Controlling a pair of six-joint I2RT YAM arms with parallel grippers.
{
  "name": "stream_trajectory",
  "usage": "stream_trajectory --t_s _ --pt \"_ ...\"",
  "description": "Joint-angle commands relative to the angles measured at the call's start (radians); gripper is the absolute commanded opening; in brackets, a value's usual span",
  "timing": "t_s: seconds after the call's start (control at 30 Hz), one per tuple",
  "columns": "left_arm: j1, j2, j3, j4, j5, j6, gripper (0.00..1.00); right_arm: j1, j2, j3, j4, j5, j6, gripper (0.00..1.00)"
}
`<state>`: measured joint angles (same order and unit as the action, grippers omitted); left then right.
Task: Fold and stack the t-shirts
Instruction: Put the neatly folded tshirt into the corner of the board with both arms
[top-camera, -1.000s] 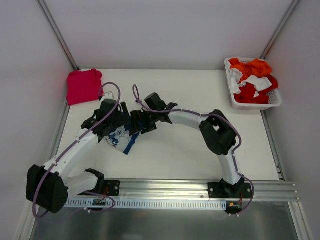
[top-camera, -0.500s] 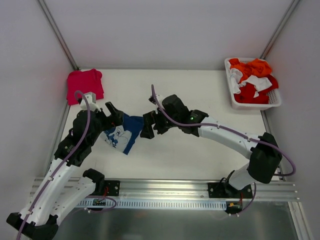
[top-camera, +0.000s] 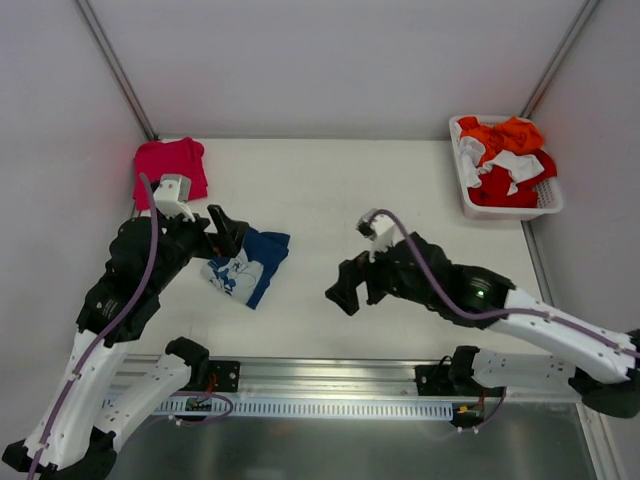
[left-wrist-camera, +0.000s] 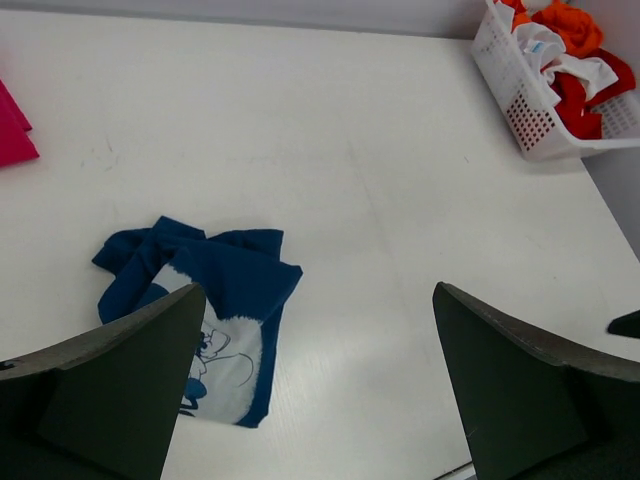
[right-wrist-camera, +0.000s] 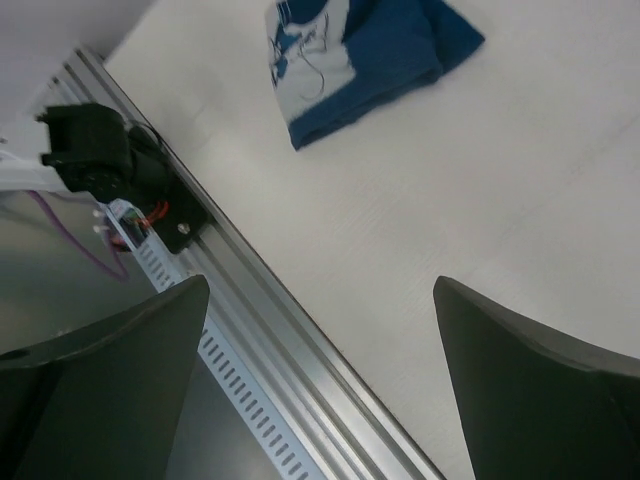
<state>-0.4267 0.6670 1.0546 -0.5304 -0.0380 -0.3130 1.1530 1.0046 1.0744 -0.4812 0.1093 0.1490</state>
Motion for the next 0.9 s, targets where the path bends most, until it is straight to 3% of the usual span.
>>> stream_trajectory --t_s 0.0,0.1,0.2,0.47,0.6,0.87 --pt "-0.007 -0.046 -0.001 -0.036 -0.017 0.052 0.99 0.06 -0.13 -0.063 -0.041 0.162 0.043 0.99" --pt "-0.007 -0.043 -0.034 -0.039 0.091 0.055 0.99 0.097 -0.198 -0.198 0.146 0.123 0.07 1.0" --pt "-0.007 -0.053 -0.05 -0.045 0.159 0.028 0.99 0.109 -0.149 -0.301 0.288 0.078 0.072 0.99" --pt "-0.007 -0.151 -0.186 -0.042 0.095 -0.1 0.99 0.148 0.167 -0.173 0.277 0.17 0.008 0.99" --pt "-0.007 -0.182 -0.261 -0.036 0.072 -0.184 0.99 0.16 0.212 -0.126 0.248 0.187 0.003 1.0" --pt "-0.007 -0.153 -0.256 -0.029 -0.008 -0.143 0.99 0.166 0.204 -0.143 0.228 0.23 0.046 1.0"
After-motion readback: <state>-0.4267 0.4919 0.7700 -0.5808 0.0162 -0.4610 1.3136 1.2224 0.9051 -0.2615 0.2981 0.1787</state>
